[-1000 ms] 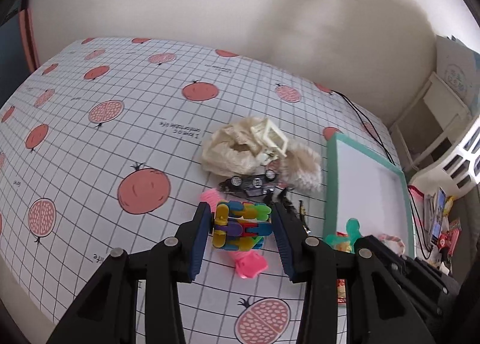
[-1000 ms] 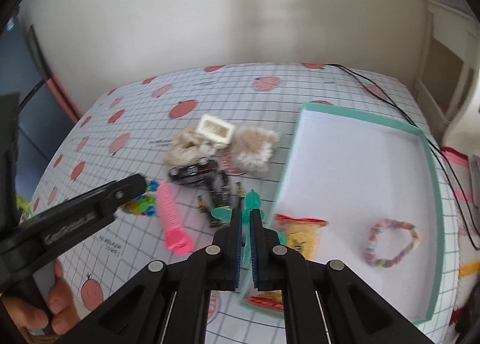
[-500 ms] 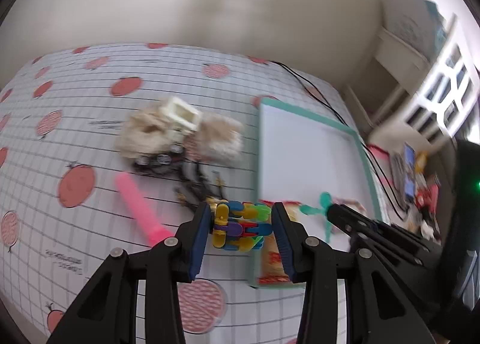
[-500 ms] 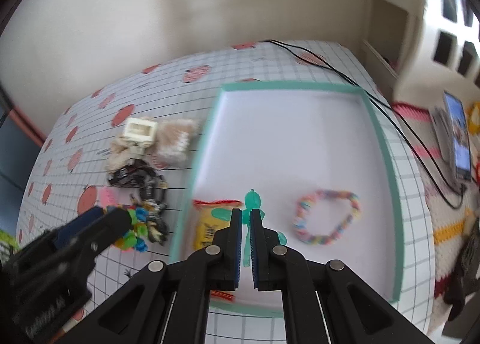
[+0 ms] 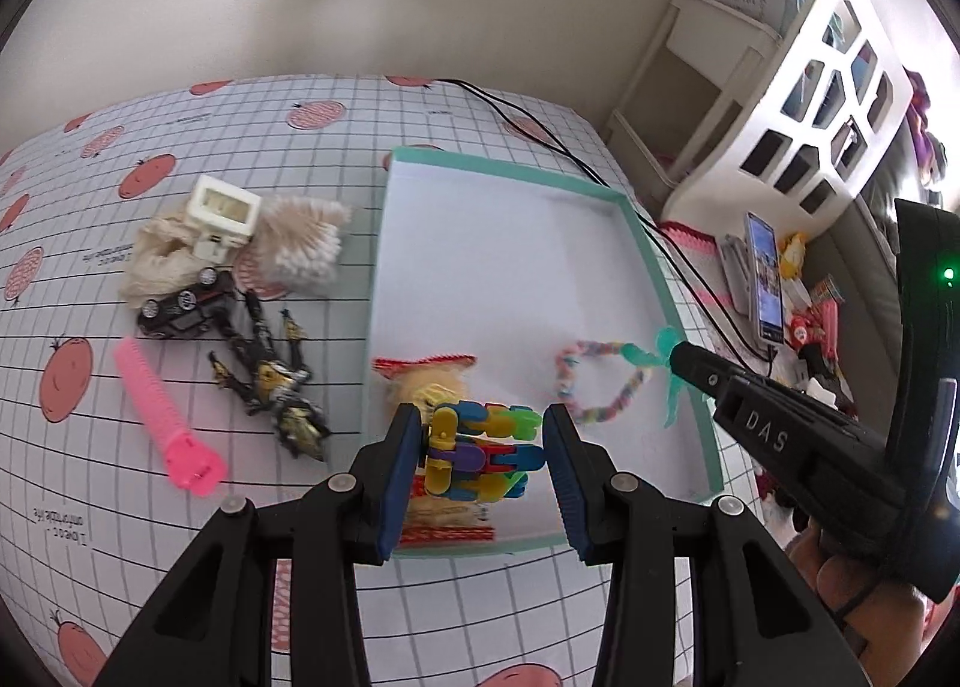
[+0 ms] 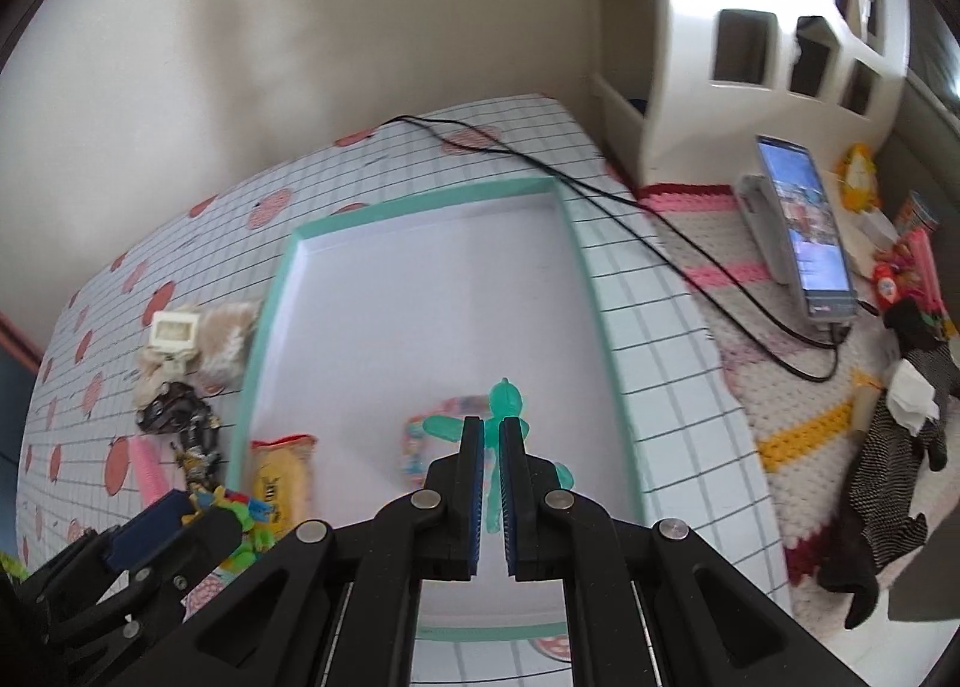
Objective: Organize objects
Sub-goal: 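Carry the green figure into the tray with the right tool while the left tool carries the block toy there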
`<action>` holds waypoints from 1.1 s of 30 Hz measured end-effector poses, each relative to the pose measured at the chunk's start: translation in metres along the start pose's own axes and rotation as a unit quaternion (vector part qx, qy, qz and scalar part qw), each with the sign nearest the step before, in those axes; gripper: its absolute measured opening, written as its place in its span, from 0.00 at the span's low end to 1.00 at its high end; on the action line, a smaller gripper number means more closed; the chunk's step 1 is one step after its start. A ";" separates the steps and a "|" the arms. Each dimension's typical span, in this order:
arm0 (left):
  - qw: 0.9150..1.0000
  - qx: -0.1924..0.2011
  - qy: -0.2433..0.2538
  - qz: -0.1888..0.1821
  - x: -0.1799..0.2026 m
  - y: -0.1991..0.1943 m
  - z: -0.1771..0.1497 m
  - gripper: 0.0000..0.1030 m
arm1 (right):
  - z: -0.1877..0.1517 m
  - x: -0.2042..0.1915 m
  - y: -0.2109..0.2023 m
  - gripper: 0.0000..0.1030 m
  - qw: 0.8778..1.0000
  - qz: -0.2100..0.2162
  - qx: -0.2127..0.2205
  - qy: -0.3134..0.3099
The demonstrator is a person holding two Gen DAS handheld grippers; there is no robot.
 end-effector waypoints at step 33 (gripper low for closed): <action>0.997 -0.072 0.029 -0.004 0.017 0.035 -0.010 0.43 | -0.019 -0.011 0.039 0.06 0.996 0.002 -0.088 -0.009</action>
Point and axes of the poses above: each gripper's, at about its wrist camera, not at the fingertips, and y roughly the way its jaws point, x to its right, z to its top, the point moved 5 cm from there along y, roughly the way its jaws point, and after that the axes turned 12 degrees about -x, right-handed, at the moved point
